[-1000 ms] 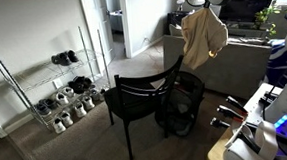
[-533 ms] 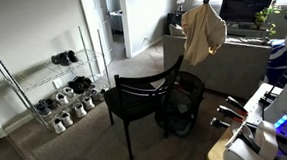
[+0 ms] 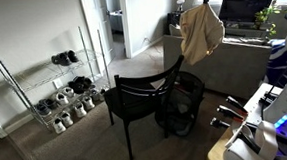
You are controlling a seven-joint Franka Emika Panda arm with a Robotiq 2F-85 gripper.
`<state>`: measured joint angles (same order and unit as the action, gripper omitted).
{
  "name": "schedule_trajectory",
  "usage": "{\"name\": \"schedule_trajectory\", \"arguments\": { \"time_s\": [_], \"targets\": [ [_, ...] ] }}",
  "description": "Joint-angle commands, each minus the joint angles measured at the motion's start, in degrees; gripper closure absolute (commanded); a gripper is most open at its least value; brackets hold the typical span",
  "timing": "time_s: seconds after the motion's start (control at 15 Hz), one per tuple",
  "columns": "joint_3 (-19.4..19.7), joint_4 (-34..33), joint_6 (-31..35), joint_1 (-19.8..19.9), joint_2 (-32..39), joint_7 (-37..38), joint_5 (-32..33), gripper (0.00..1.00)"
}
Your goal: Remove the cloth from the chair and put it in the hamper
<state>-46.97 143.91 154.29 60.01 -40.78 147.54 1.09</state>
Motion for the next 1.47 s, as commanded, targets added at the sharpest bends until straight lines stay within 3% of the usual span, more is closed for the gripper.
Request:
{"name": "schedule_trajectory", "arguments": {
  "time_s": [0.0,0.4,0.47,0.67,1.4],
  "targets": [
    [1.3,-0.3,-0.6,-1.8,1.8,2.1,3.1,1.0],
    [-1.0,-4.0,-4.6,-1.6,7.5,3.9,6.7,1.0],
    [-4.3,-4.8,-5.4,2.0,6.5,1.4,3.1,1.0],
    [-9.1,-7.4,-7.9,7.6,8.0,1.5,2.1,1.0],
    [-20.7,-14.8,-13.2,23.6,12.0,1.5,-1.5,1.0]
  ]
}}
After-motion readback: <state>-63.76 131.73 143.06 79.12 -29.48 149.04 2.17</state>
